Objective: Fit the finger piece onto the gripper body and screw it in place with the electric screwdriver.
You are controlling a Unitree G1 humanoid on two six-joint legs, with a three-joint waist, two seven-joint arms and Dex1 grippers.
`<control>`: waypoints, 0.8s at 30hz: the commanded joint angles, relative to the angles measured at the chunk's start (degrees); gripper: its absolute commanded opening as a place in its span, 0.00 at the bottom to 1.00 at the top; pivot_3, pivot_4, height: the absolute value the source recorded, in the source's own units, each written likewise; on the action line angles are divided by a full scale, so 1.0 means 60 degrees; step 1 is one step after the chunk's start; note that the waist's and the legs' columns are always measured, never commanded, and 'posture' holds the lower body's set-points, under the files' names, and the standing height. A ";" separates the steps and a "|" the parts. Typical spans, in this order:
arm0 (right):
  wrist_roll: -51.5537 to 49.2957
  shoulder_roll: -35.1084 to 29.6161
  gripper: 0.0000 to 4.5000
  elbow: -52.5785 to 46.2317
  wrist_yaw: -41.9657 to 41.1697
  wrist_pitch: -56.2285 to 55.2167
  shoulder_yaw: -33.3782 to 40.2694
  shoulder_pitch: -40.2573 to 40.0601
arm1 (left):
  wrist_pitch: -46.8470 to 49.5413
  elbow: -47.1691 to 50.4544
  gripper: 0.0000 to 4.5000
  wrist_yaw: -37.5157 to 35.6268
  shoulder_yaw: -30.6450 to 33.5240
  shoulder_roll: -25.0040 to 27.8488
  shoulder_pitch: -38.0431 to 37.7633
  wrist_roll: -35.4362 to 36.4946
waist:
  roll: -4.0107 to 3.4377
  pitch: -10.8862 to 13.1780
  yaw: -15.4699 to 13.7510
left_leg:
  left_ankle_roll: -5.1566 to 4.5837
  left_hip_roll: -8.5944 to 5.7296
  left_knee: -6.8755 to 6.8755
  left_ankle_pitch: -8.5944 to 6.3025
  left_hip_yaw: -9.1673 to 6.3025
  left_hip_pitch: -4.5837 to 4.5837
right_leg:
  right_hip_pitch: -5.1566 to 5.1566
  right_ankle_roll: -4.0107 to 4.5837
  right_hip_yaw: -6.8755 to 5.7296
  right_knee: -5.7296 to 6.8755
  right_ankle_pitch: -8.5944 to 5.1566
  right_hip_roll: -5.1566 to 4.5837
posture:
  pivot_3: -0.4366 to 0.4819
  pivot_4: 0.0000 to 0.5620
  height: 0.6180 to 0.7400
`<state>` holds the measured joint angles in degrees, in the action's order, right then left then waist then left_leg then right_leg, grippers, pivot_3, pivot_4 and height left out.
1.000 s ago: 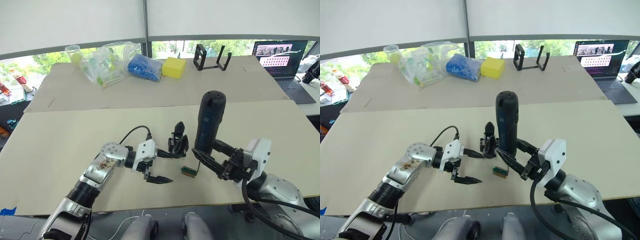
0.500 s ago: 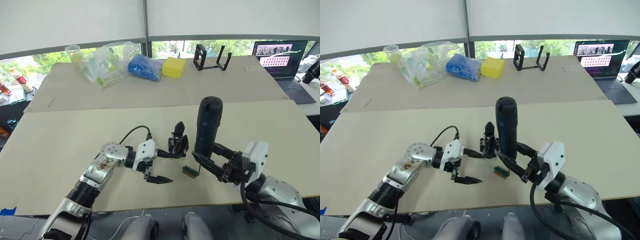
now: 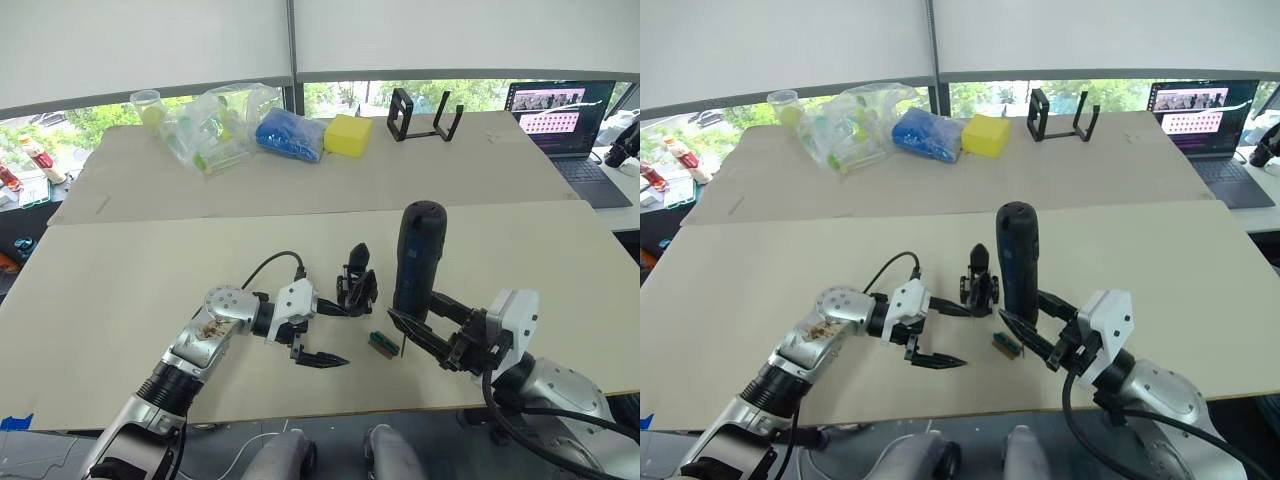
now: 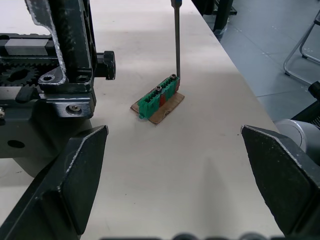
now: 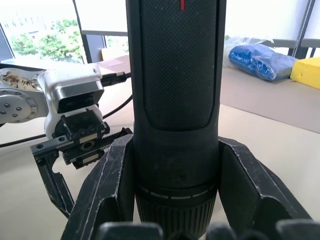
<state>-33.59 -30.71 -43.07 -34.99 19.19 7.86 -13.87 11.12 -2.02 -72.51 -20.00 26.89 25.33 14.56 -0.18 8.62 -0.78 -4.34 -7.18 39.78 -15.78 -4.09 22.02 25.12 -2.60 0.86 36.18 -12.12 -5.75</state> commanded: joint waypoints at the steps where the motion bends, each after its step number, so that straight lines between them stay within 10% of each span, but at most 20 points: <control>1: -0.0543 -0.0089 0.42 -0.0882 0.0046 -0.0263 0.0600 0.0220 | -0.0133 0.0098 1.00 -0.0025 0.0112 0.0001 0.0153 0.0014 | 0.0000 0.0000 0.0001 | 0.0000 0.0000 0.0000 0.0000 0.0001 0.0000 | 0.0000 0.0000 0.0000 0.0000 0.0000 0.0000 | 0.48 0.27 1.00; 24: -0.0759 0.0028 0.42 -0.0949 0.0753 0.0109 0.0161 0.0647 | -0.0196 0.0029 1.00 -0.0251 0.0032 -0.0065 0.0105 -0.0083 | 0.0001 0.0000 -0.0004 | 0.0000 0.0000 0.0001 0.0000 0.0000 0.0000 | -0.0001 0.0000 -0.0001 -0.0001 0.0000 0.0000 | 0.48 0.27 1.00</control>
<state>-37.27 -30.84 -46.73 -30.03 21.38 8.12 -10.28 10.31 -3.06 -73.71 -20.20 26.39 25.37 13.61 -0.18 8.62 -0.81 -4.34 -7.18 39.78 -15.78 -4.09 22.02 25.11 -2.60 0.85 36.17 -12.12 -5.75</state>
